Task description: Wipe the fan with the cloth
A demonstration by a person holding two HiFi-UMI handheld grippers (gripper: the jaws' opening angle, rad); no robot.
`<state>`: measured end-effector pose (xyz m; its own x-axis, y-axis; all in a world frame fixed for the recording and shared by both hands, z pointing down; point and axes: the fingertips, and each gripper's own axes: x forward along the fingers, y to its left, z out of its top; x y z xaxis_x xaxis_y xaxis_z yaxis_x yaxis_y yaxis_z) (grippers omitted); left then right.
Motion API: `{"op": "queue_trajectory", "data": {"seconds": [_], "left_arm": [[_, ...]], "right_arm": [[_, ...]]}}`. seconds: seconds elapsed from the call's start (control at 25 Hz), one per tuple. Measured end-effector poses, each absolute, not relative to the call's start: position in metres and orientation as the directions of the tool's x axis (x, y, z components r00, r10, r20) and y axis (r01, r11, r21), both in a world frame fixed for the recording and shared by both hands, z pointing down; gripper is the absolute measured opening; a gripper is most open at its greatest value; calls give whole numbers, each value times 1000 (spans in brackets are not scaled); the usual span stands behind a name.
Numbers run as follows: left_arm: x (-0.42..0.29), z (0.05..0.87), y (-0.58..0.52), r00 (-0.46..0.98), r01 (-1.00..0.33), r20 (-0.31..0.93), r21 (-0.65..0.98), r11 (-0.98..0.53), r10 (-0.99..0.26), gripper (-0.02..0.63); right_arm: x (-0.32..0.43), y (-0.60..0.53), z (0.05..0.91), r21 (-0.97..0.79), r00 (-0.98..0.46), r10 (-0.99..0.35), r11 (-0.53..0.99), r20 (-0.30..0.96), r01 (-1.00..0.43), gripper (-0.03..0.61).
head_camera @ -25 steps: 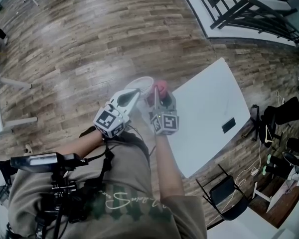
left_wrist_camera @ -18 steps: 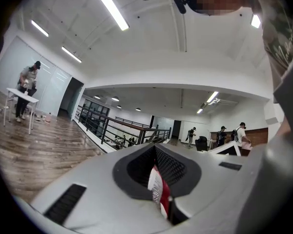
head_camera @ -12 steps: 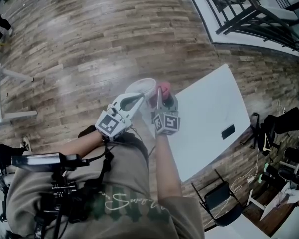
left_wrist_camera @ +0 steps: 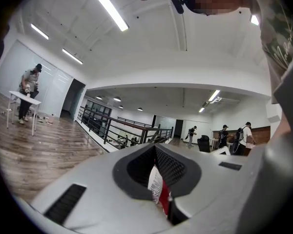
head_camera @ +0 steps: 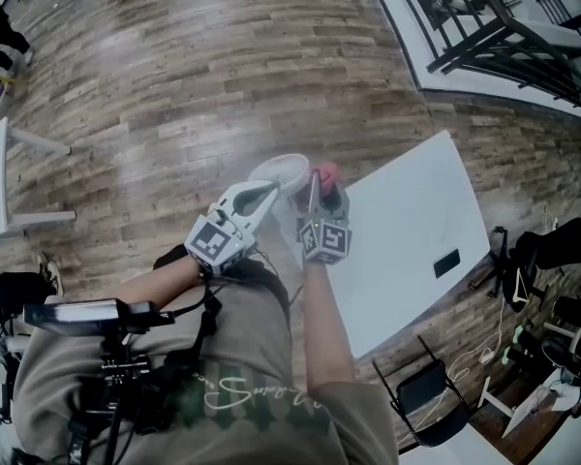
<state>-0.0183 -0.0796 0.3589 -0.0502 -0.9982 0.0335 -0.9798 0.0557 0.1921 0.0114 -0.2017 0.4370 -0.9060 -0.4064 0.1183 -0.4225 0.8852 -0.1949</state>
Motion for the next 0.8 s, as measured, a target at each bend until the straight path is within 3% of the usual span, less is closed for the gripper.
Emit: {"op": "queue_trajectory", "data": {"seconds": [0.8], "left_arm": [[-26, 365, -73, -86, -975, 41, 204, 93, -995, 18]], "right_arm": [[-1, -204, 453, -206, -919, -362, 898, 159, -389, 114]]}}
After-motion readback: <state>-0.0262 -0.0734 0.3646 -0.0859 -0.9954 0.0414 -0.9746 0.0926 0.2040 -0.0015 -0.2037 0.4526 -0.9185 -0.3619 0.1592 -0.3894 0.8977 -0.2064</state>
